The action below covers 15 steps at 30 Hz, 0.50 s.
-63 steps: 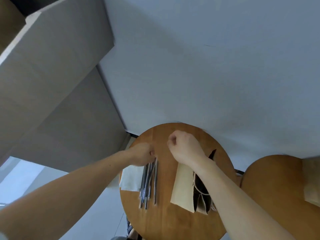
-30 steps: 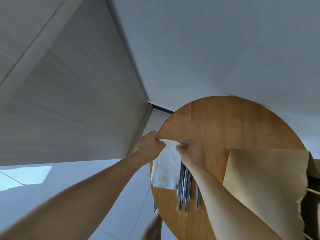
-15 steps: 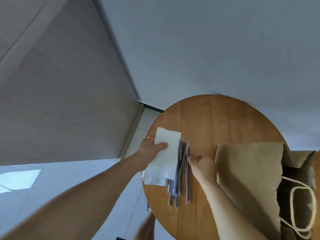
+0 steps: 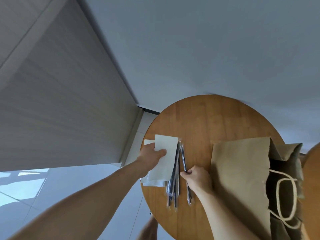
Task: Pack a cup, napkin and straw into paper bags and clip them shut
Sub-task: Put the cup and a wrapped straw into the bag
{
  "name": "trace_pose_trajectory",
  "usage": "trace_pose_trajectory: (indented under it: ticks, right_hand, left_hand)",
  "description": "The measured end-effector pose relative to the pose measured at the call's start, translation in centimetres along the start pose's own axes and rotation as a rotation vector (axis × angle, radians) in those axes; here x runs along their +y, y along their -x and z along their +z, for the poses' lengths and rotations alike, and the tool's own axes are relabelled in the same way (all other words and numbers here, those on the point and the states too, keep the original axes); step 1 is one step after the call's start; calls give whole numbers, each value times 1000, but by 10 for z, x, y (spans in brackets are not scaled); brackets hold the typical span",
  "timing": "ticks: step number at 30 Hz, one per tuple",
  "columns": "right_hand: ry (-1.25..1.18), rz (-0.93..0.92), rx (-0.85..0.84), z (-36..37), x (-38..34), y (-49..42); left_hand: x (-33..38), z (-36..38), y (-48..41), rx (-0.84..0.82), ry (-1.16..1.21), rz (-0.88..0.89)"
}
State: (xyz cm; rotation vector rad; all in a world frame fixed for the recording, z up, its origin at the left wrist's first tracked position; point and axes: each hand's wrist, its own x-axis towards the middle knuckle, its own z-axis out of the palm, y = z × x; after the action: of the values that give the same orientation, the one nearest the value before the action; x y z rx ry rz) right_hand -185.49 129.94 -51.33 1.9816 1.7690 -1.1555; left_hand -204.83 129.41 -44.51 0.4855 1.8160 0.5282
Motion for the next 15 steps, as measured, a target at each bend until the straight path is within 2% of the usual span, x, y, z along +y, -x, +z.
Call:
trace_pose_trajectory:
  ticks: [4,8,12,15]
  right_hand:
    - [-123,-15,77,-5,0,9]
    - [-285,-24,222,-26,-13,26]
    - [-605,-193,259,-60,-42,50]
    - [-657,-287,279,-93,-63,66]
  left_hand:
    - [6,2,4,3,-61,23]
    - [18,4,9,48,-98,71]
    - [45,10,27,-18,-22,141]
    - [74,10,46,-93,123,171]
